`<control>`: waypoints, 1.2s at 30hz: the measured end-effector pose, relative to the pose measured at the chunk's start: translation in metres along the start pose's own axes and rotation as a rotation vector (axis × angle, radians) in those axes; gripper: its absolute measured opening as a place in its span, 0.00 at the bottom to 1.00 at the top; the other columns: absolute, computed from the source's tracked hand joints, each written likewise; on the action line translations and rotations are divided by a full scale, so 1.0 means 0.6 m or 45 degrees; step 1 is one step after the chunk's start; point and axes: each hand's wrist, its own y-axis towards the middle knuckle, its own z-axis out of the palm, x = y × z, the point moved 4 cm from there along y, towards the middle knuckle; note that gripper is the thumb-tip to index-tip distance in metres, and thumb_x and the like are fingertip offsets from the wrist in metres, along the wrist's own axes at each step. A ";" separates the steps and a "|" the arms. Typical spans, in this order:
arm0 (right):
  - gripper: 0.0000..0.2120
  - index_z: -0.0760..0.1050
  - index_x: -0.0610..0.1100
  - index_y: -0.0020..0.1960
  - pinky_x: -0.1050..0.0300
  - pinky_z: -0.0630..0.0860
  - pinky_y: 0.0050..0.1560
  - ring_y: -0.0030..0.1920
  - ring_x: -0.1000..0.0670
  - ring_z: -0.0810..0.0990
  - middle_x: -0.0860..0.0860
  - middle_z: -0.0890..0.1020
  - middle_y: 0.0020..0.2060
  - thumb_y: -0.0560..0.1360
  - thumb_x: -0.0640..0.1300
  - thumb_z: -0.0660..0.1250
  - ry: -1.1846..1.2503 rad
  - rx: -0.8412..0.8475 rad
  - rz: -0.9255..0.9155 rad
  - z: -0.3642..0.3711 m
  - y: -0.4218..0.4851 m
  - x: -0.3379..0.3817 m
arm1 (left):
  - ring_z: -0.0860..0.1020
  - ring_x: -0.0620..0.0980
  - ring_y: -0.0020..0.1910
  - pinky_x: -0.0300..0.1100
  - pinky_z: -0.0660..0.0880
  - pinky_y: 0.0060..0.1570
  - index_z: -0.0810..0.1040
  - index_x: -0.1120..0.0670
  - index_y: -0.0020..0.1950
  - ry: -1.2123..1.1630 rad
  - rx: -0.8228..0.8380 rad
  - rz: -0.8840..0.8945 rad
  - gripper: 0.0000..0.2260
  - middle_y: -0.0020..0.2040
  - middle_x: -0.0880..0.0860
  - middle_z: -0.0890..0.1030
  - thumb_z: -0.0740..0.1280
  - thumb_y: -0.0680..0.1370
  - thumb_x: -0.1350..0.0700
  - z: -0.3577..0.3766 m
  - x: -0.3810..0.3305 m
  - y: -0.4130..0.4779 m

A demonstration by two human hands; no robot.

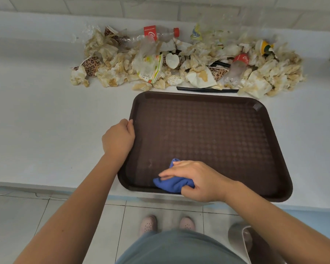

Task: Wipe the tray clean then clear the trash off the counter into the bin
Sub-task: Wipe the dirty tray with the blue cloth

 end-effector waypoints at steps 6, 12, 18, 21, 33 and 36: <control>0.25 0.71 0.53 0.67 0.66 0.63 0.67 0.65 0.58 0.72 0.60 0.74 0.64 0.70 0.45 0.58 -0.062 -0.444 0.432 -0.033 -0.149 -0.075 | 0.73 0.55 0.31 0.43 0.69 0.32 0.71 0.58 0.39 0.028 0.006 0.007 0.19 0.29 0.54 0.72 0.51 0.82 0.48 0.003 0.001 0.001; 0.29 0.62 0.44 0.74 0.57 0.67 0.57 0.62 0.41 0.74 0.43 0.74 0.65 0.75 0.52 0.52 -0.134 -0.827 1.120 -0.076 -0.235 -0.132 | 0.74 0.55 0.31 0.45 0.73 0.34 0.71 0.58 0.40 0.024 0.019 0.007 0.19 0.29 0.53 0.72 0.51 0.82 0.48 0.007 0.003 0.002; 0.21 0.64 0.37 0.71 0.56 0.64 0.60 0.63 0.41 0.72 0.40 0.74 0.63 0.79 0.41 0.54 -0.104 -1.049 1.116 -0.098 -0.153 -0.142 | 0.74 0.54 0.31 0.45 0.73 0.35 0.72 0.58 0.41 -0.006 0.022 -0.012 0.19 0.31 0.53 0.73 0.50 0.82 0.48 0.005 0.004 0.004; 0.20 0.65 0.38 0.70 0.55 0.66 0.60 0.61 0.42 0.73 0.41 0.74 0.62 0.79 0.37 0.55 -0.152 -0.951 1.036 -0.110 -0.068 -0.140 | 0.73 0.53 0.31 0.44 0.72 0.35 0.72 0.57 0.41 -0.017 0.019 -0.022 0.19 0.30 0.52 0.72 0.50 0.82 0.48 0.002 0.002 0.003; 0.25 0.62 0.39 0.73 0.59 0.58 0.70 0.70 0.45 0.66 0.42 0.68 0.70 0.76 0.39 0.60 -0.126 -0.337 0.274 0.005 0.174 -0.002 | 0.75 0.59 0.38 0.45 0.67 0.38 0.72 0.59 0.42 -0.110 0.008 -0.154 0.18 0.38 0.59 0.78 0.51 0.82 0.50 0.001 0.002 0.002; 0.26 0.62 0.41 0.73 0.75 0.59 0.63 0.66 0.56 0.70 0.46 0.71 0.69 0.76 0.35 0.61 0.326 -0.387 0.316 -0.021 0.148 -0.009 | 0.73 0.57 0.37 0.45 0.67 0.39 0.71 0.58 0.41 -0.118 0.019 -0.174 0.18 0.38 0.58 0.77 0.51 0.82 0.50 0.001 0.004 0.002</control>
